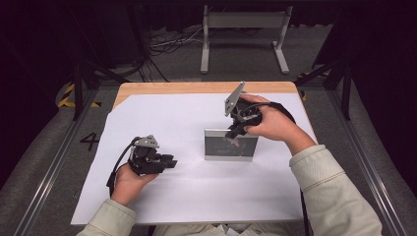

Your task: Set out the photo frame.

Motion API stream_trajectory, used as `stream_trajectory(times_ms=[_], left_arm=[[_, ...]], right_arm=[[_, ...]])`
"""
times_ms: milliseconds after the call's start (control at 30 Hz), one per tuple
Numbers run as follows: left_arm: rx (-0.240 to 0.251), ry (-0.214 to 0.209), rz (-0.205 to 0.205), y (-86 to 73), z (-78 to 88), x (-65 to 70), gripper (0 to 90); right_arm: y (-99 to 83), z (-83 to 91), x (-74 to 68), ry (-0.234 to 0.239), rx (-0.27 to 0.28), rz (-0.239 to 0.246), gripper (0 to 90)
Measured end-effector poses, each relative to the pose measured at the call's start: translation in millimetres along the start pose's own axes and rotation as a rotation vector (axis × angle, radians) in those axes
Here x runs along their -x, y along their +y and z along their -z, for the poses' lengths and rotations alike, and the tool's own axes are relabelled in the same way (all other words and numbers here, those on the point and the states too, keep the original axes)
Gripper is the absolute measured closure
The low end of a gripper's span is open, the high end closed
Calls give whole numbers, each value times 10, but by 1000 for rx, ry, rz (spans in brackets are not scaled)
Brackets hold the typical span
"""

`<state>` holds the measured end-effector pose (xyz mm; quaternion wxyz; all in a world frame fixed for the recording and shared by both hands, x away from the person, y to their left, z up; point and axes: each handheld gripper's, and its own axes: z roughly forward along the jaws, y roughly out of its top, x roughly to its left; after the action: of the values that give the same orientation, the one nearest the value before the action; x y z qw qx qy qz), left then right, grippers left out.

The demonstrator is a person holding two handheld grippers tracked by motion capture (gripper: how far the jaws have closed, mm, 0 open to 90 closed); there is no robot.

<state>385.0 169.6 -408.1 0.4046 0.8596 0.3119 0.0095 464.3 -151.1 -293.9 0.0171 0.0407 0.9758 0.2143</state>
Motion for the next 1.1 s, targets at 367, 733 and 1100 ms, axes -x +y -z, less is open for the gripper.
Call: stream_trajectory(times_ms=[367, 733, 1100], left_arm=[[0, -2, -1, 1, -2, -3, 687], [2, 2, 0, 2, 1, 0, 676], [30, 22, -33, 11, 29, 28, 597]], right_arm=[[-66, 6, 77, -96, 25, -24, 744], [-136, 62, 75, -106, 88, -66, 623], [-239, 220, 24, -143, 165, -103, 499]])
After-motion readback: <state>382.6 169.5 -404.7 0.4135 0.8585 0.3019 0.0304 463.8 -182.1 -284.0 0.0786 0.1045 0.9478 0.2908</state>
